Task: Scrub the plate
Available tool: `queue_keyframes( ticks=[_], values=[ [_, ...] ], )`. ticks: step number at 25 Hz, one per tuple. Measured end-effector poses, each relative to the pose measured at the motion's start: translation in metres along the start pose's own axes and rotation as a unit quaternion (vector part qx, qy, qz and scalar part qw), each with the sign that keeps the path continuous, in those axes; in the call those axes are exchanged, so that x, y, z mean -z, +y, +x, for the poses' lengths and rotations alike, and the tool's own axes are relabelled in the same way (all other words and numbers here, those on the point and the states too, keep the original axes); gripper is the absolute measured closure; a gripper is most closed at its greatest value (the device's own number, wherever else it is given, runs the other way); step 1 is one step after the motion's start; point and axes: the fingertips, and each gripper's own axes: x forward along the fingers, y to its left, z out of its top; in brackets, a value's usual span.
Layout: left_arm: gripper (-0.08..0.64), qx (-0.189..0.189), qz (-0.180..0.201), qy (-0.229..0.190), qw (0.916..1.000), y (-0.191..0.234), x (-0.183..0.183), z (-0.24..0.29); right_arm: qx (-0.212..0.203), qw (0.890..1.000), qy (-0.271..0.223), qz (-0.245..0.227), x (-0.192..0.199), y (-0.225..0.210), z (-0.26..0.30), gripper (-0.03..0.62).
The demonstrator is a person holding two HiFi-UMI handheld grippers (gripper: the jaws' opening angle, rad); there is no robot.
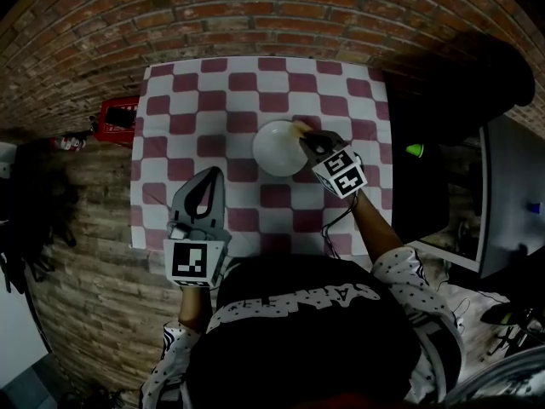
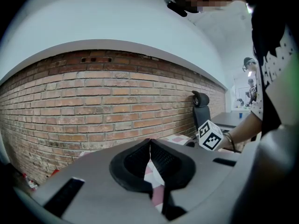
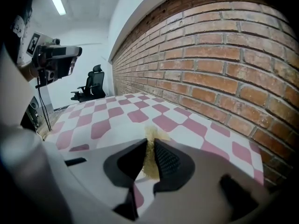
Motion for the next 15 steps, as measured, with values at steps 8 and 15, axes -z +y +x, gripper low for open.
queue_keyframes(
  ticks=[8, 15],
  values=[
    [0.548, -0.002, 0.000, 0.002, 1.0000, 0.001, 0.001, 0.001, -0.007, 1.000, 0.011, 0.002, 0.009, 0.003, 0.005, 0.540],
    [0.548, 0.001, 0.001, 0.001, 1.0000, 0.000, 0.000, 0.003, -0.012, 1.000, 0.015, 0.010, 0.013, 0.008, 0.003, 0.540]
  ],
)
